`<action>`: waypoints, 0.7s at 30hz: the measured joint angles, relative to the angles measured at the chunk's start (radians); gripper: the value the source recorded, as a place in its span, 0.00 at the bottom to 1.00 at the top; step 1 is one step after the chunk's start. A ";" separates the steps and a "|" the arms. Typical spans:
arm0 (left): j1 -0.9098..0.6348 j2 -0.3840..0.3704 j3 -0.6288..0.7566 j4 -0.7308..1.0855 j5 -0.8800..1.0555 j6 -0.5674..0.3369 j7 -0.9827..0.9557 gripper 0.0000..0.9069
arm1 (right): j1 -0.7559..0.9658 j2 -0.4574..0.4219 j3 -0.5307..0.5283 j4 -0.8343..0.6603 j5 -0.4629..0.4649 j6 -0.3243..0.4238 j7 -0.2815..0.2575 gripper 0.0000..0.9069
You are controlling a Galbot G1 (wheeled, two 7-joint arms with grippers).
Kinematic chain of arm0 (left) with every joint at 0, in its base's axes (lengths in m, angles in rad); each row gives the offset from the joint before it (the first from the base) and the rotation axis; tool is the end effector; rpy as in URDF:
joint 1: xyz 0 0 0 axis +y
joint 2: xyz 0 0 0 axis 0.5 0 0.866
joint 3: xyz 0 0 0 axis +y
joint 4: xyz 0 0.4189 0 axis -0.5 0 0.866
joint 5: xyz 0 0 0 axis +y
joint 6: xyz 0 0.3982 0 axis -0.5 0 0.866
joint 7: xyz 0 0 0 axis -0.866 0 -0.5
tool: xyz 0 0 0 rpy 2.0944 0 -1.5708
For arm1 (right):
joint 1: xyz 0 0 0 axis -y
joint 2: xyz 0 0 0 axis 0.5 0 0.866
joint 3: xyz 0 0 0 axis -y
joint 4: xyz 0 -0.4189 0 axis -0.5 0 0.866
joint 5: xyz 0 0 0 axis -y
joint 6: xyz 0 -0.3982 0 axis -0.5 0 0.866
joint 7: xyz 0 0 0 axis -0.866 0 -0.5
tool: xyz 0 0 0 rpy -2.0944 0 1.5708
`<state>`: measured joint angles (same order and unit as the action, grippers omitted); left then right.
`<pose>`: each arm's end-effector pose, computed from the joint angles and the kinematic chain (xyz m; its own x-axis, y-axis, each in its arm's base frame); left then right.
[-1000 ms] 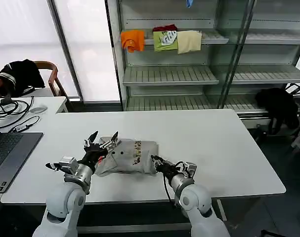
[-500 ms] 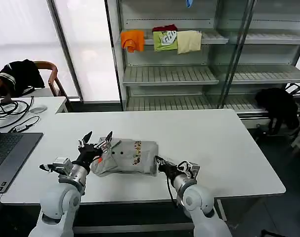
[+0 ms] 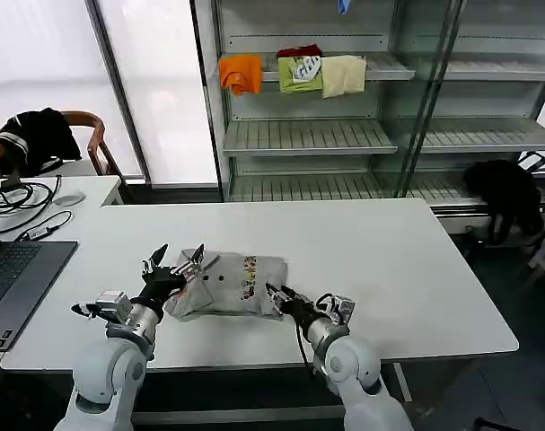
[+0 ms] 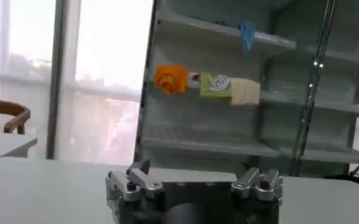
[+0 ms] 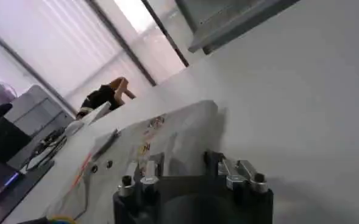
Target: Fold and organize the clothes.
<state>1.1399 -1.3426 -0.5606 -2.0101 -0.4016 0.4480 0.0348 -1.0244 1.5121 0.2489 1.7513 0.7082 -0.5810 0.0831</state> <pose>0.3364 0.0694 -0.2724 -0.9812 0.1685 0.0946 0.1532 0.9767 -0.1502 0.3850 0.0857 -0.3444 -0.7981 -0.5077 0.3245 -0.2666 0.7806 0.5654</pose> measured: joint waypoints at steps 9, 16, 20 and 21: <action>0.008 -0.002 -0.007 0.010 0.002 -0.001 0.002 1.00 | 0.007 0.019 -0.002 -0.008 -0.007 0.001 -0.022 0.00; 0.012 -0.004 -0.011 0.020 0.004 -0.003 0.005 1.00 | -0.003 0.008 0.010 0.013 -0.014 0.001 -0.011 0.00; 0.014 -0.006 -0.011 0.023 0.007 -0.004 0.006 1.00 | -0.008 -0.018 0.021 0.034 -0.020 0.000 0.001 0.00; 0.014 -0.007 -0.011 0.025 0.008 -0.004 0.007 1.00 | -0.010 -0.027 0.025 0.040 -0.021 0.000 0.003 0.00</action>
<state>1.1538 -1.3496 -0.5716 -1.9855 -0.3931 0.4441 0.0415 -1.0342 1.4849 0.2735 1.7908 0.6869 -0.5815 0.0861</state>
